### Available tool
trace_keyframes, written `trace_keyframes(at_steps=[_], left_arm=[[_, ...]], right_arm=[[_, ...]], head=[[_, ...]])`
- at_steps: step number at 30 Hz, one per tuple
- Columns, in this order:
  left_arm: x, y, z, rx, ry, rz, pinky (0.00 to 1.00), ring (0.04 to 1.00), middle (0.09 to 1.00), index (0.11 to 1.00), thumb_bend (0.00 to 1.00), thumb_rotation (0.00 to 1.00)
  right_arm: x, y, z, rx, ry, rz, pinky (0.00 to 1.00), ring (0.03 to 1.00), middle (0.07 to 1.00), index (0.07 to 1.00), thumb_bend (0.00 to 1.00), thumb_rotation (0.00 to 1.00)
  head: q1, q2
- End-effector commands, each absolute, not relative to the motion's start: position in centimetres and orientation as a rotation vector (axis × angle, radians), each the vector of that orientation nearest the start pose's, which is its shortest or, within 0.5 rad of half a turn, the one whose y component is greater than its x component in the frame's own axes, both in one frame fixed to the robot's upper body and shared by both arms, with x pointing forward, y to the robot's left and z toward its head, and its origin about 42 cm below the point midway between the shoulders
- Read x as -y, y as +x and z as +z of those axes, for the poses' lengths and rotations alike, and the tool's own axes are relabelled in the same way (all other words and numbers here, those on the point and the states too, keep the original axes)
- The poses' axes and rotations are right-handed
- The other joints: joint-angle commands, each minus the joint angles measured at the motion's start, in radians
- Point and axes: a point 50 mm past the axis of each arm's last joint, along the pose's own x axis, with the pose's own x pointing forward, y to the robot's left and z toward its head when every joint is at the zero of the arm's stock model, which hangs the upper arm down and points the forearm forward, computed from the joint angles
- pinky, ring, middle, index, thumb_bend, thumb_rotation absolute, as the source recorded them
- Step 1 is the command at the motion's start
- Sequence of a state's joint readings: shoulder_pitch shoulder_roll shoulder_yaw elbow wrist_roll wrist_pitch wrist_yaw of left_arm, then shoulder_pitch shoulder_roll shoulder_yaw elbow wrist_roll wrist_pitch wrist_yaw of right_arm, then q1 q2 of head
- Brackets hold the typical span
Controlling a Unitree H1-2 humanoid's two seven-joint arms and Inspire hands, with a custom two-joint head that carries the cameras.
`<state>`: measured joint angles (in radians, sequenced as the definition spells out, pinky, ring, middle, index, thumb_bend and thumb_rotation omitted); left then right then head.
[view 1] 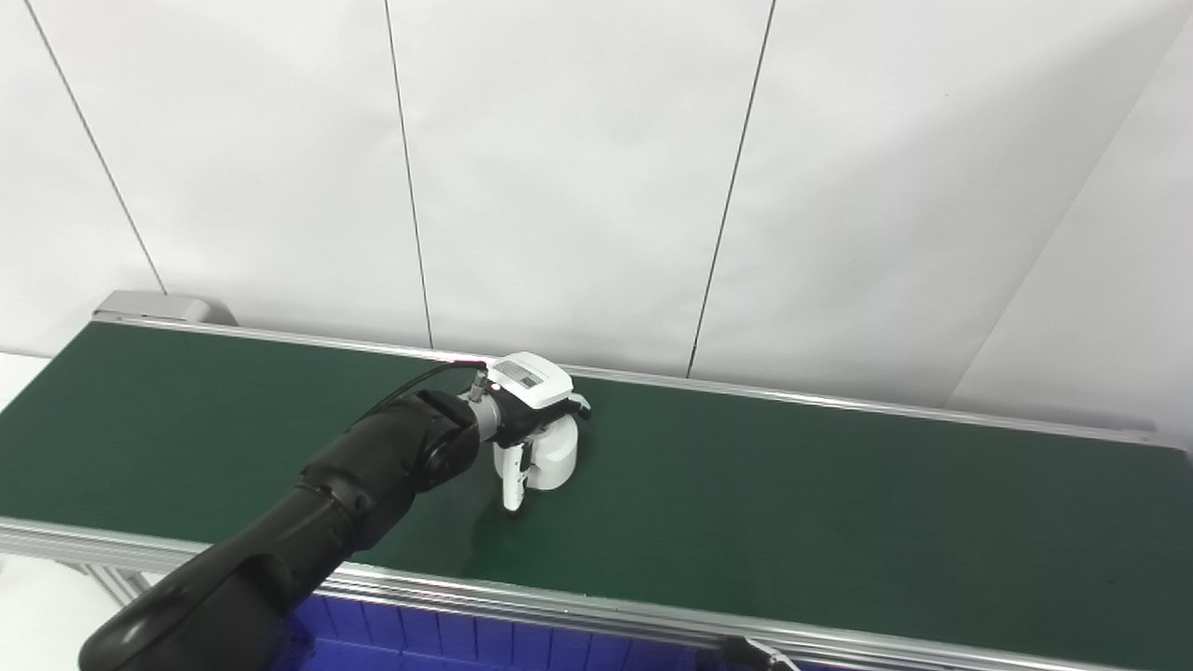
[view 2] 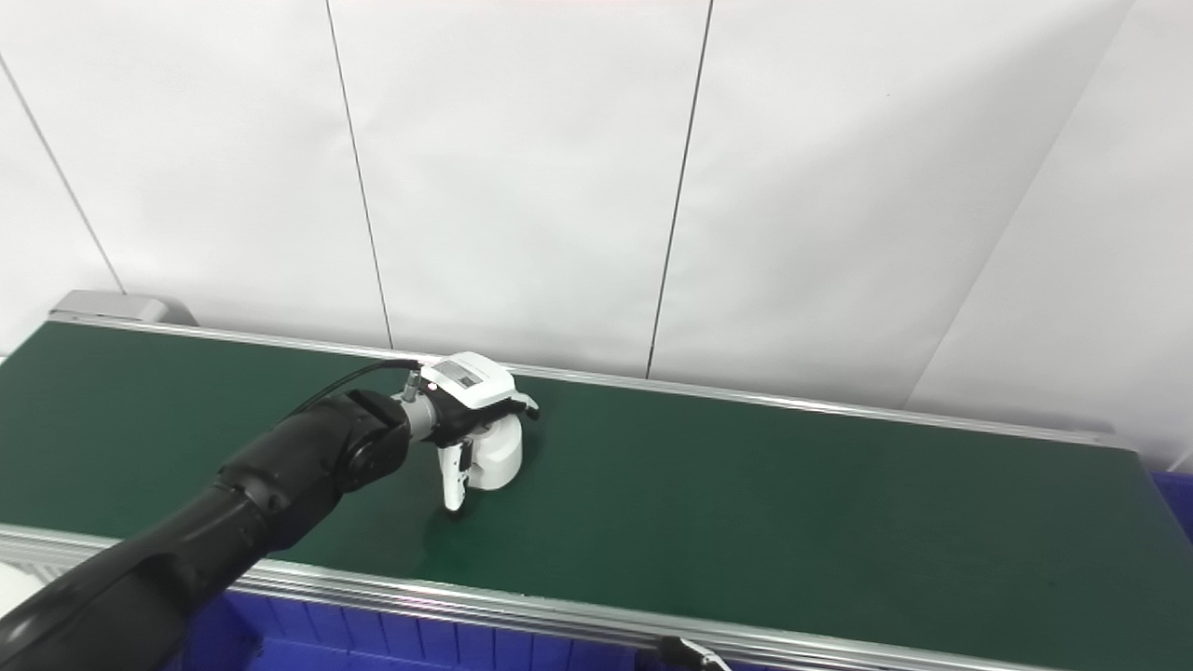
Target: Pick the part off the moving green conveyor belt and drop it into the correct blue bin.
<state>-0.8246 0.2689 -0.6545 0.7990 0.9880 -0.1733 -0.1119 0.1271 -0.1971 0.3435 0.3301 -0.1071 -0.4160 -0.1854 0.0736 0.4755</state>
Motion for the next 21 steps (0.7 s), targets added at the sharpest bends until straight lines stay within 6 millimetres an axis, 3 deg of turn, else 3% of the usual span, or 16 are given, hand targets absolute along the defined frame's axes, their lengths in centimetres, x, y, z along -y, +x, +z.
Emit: trace_keyframes(at_steps=[1, 2, 3, 5, 8, 21], left_arm=[[-14.9, 50.7, 18.1, 0.34, 1.697, -0.594, 0.54, 0.618, 0.687, 0.623, 0.74, 0.02], [-14.9, 50.7, 18.0, 0.348, 1.694, -0.587, 0.51, 0.571, 0.652, 0.547, 0.61, 0.03], [-14.8, 50.7, 17.9, 0.364, 1.687, -0.575, 0.51, 0.565, 0.647, 0.537, 0.59, 0.03], [-14.8, 50.7, 17.8, 0.387, 1.676, -0.559, 0.39, 0.45, 0.541, 0.502, 0.52, 0.01], [-14.7, 50.8, 17.9, 0.398, 1.667, -0.551, 0.27, 0.41, 0.526, 0.483, 0.5, 0.0], [-14.7, 50.4, 18.8, 0.388, 1.595, -0.551, 0.31, 0.401, 0.523, 0.504, 0.5, 0.0]], right_arm=[[20.6, 20.8, 1.2, 0.06, -0.229, 0.196, 0.62, 0.696, 0.783, 0.799, 0.78, 0.99], [20.6, 20.8, 1.3, 0.06, -0.229, 0.196, 0.62, 0.695, 0.782, 0.799, 0.79, 0.99], [20.6, 20.8, 1.2, 0.06, -0.229, 0.197, 0.62, 0.695, 0.781, 0.799, 0.79, 0.99], [20.6, 20.8, 1.2, 0.06, -0.228, 0.199, 0.62, 0.693, 0.778, 0.8, 0.78, 0.99], [20.6, 20.9, 1.3, 0.06, -0.229, 0.202, 0.62, 0.691, 0.787, 0.801, 0.78, 0.98], [20.4, 20.8, 1.4, 0.069, -0.236, 0.201, 0.6, 0.681, 0.781, 0.808, 0.78, 0.99]], head=[[0.002, 0.002], [0.002, 0.002], [0.003, 0.002], [0.005, 0.004], [0.006, 0.004], [0.003, 0.015]])
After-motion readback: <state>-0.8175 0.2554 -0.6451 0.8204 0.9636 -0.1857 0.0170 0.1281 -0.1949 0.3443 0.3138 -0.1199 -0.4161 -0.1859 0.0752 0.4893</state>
